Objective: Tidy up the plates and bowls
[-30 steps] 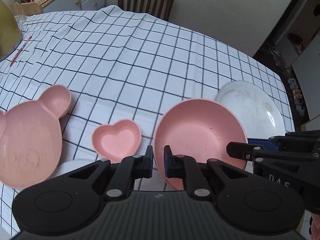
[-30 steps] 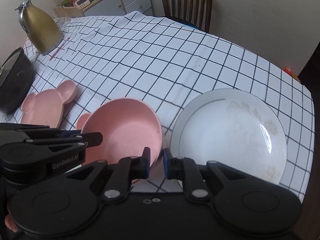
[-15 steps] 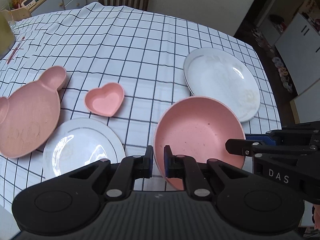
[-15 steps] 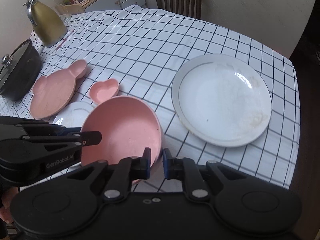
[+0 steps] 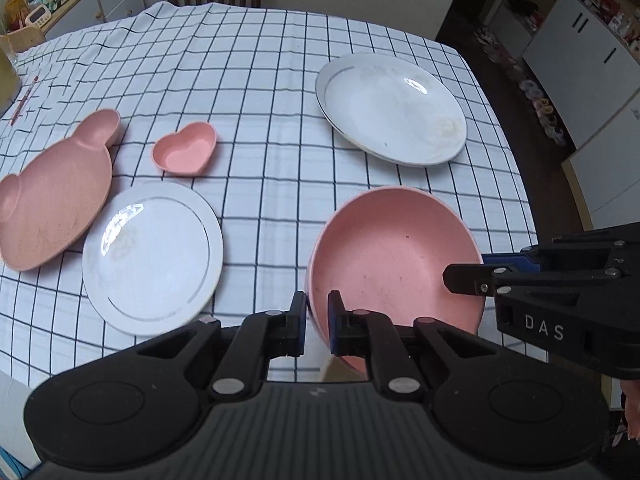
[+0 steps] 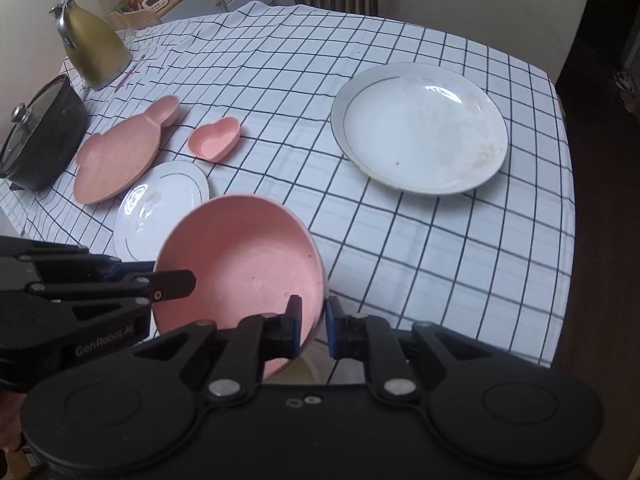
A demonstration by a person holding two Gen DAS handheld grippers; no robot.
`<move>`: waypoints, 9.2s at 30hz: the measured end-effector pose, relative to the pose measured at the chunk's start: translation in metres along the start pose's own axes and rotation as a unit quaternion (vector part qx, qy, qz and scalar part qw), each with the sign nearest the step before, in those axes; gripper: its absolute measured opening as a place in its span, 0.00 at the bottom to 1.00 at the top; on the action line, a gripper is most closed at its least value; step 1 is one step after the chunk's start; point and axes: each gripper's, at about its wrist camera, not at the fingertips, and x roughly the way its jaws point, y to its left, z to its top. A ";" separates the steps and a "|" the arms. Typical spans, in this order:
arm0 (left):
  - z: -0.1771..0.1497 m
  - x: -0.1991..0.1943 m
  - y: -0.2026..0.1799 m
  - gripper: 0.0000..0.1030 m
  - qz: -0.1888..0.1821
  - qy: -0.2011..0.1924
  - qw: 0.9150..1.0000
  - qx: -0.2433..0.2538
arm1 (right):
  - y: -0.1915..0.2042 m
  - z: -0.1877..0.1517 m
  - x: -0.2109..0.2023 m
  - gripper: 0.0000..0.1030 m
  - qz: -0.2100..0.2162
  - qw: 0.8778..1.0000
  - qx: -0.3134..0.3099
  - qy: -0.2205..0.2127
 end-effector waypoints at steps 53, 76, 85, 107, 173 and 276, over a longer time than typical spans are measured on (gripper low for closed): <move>-0.052 -0.009 -0.011 0.10 -0.001 -0.001 0.999 0.047 | 0.009 -0.057 -0.009 0.23 0.014 1.000 0.016 0.021; -0.010 -0.055 0.039 0.34 0.016 -0.106 0.994 -0.005 | 0.040 -0.002 -0.048 0.42 0.021 0.997 -0.018 -0.066; 0.016 -0.058 0.066 0.57 0.050 -0.139 0.989 -0.033 | 0.048 0.034 -0.036 0.56 0.036 0.996 -0.023 -0.079; 0.076 0.008 0.151 0.75 0.038 -0.101 0.979 -0.171 | 0.049 0.130 0.048 0.92 0.076 0.995 0.029 -0.051; 0.113 0.118 0.184 0.09 0.025 -0.035 0.970 -0.238 | 0.059 0.175 0.196 0.05 0.116 0.991 0.045 0.054; -0.055 0.015 -0.006 0.06 -0.059 0.036 0.997 0.041 | 0.025 -0.072 0.012 0.20 0.000 0.990 0.133 0.036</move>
